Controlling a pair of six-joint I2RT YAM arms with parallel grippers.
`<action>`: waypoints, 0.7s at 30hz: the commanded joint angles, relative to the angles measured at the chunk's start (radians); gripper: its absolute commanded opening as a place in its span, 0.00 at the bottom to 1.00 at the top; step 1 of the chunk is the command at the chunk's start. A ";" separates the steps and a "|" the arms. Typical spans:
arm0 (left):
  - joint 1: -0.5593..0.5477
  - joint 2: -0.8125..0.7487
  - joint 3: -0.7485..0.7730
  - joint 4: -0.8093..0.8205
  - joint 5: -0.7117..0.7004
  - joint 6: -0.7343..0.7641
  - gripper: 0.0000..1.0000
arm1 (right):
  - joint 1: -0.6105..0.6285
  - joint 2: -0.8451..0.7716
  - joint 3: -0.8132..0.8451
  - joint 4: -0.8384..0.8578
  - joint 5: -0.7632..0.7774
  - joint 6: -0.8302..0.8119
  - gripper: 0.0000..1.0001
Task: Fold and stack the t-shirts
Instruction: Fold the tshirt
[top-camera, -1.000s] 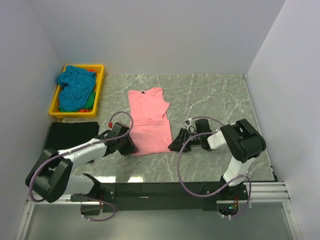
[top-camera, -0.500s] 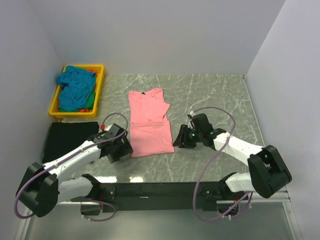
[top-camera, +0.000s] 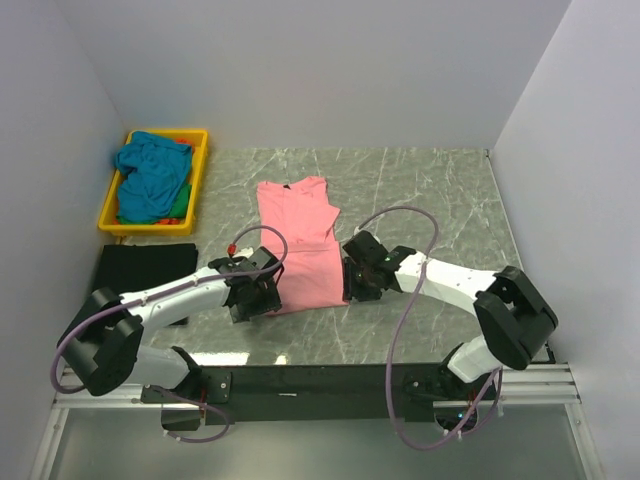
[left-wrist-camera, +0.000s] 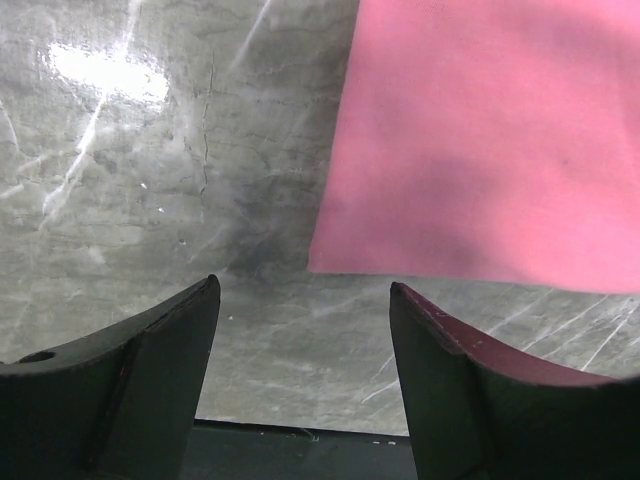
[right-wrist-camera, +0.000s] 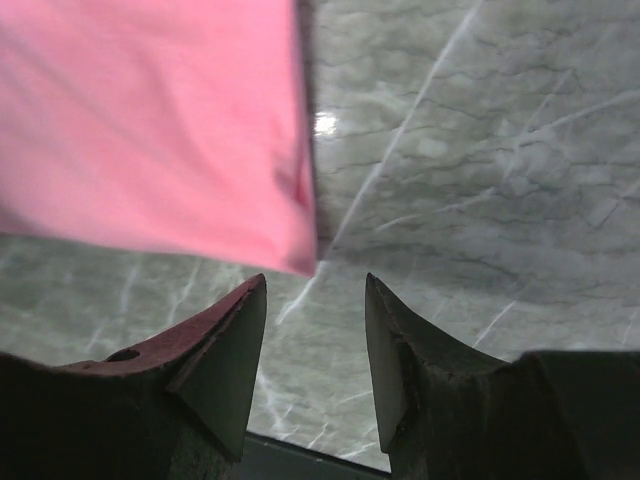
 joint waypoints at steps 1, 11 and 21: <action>-0.010 0.004 0.028 0.010 -0.027 -0.009 0.74 | 0.015 0.034 0.035 -0.011 0.052 0.020 0.52; -0.011 0.007 0.016 0.018 -0.037 -0.021 0.74 | 0.075 0.158 0.057 -0.021 0.097 0.029 0.50; -0.013 -0.005 0.016 0.006 -0.056 -0.029 0.72 | 0.121 0.226 0.057 -0.092 0.177 0.042 0.40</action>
